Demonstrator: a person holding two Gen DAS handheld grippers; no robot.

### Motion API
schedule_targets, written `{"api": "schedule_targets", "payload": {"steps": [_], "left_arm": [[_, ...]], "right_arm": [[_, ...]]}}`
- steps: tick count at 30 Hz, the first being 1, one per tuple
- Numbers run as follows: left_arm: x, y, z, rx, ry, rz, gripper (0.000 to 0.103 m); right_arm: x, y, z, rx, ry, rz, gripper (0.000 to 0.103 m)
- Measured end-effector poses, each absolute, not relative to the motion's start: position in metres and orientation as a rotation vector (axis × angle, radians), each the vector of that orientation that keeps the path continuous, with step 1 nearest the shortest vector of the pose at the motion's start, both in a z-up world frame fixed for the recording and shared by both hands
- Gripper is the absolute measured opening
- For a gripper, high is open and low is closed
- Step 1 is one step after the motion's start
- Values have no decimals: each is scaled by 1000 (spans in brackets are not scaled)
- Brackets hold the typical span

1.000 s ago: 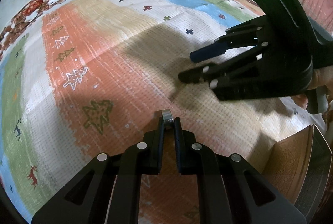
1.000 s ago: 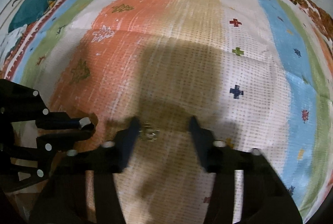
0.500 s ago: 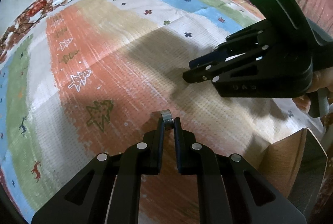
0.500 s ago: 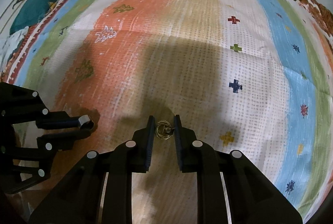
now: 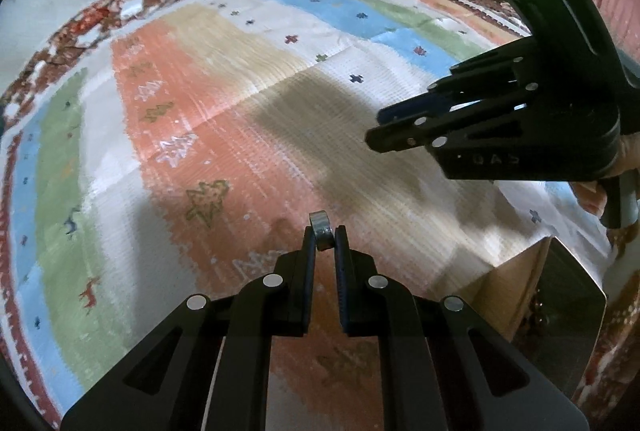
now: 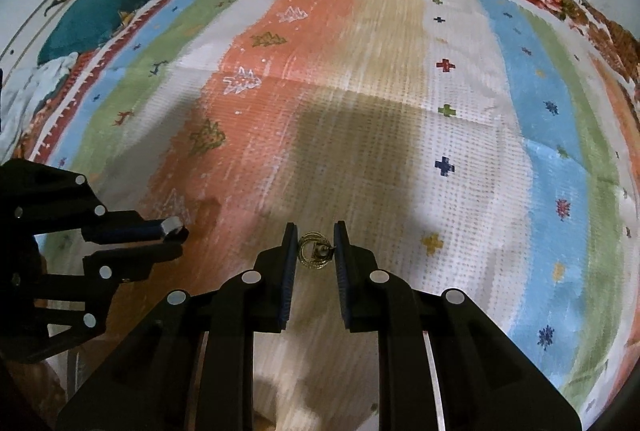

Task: Organize jewelry
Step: 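Lift the charm and ring and carry both over the tin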

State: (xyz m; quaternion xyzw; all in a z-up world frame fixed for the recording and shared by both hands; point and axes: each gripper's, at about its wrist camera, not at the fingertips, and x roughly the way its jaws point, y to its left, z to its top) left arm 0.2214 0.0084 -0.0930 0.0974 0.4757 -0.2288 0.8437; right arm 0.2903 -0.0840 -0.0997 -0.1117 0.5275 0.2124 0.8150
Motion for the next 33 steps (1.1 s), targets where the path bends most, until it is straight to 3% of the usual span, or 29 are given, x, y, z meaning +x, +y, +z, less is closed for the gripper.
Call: {"api": "schedule_targets", "payload": {"steps": [33], "left_arm": [[148,19,-32,60,812,-285,9]], "right_arm": [[222,-92,-50,-190,1021,503,19]]}}
